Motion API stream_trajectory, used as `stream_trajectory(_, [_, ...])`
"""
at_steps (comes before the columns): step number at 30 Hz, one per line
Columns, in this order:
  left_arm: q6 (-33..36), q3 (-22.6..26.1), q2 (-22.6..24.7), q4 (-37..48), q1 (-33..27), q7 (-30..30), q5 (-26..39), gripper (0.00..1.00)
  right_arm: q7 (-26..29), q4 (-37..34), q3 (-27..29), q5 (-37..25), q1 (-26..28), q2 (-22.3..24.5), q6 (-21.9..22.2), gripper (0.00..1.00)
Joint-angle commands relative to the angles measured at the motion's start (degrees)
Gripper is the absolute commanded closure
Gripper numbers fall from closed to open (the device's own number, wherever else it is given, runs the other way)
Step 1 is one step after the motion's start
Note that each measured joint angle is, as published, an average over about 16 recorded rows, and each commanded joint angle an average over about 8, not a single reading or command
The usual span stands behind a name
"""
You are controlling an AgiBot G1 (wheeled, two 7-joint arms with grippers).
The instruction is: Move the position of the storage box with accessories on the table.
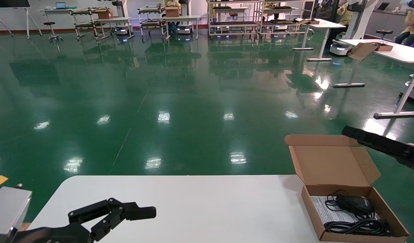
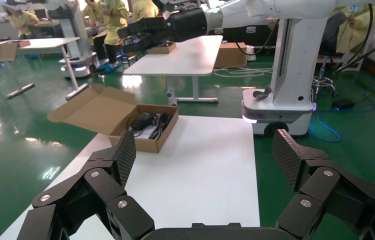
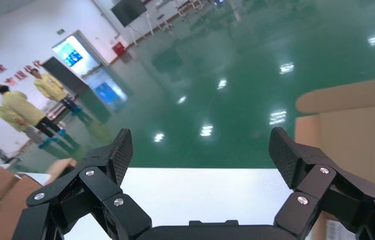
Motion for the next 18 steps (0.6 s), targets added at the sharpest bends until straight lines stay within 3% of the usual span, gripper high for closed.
stream_trajectory(1, [0.0,0.0,0.0,0.0,0.0,0.0,0.0,0.00,0.0,-0.1,0.1,0.1,0.0,0.0,0.0,0.00])
stream_trajectory(18, [0.0,0.0,0.0,0.0,0.0,0.0,0.0,0.00,-1.7,3.5,-0.1,-0.9,-1.9,0.5,1.7,0.00])
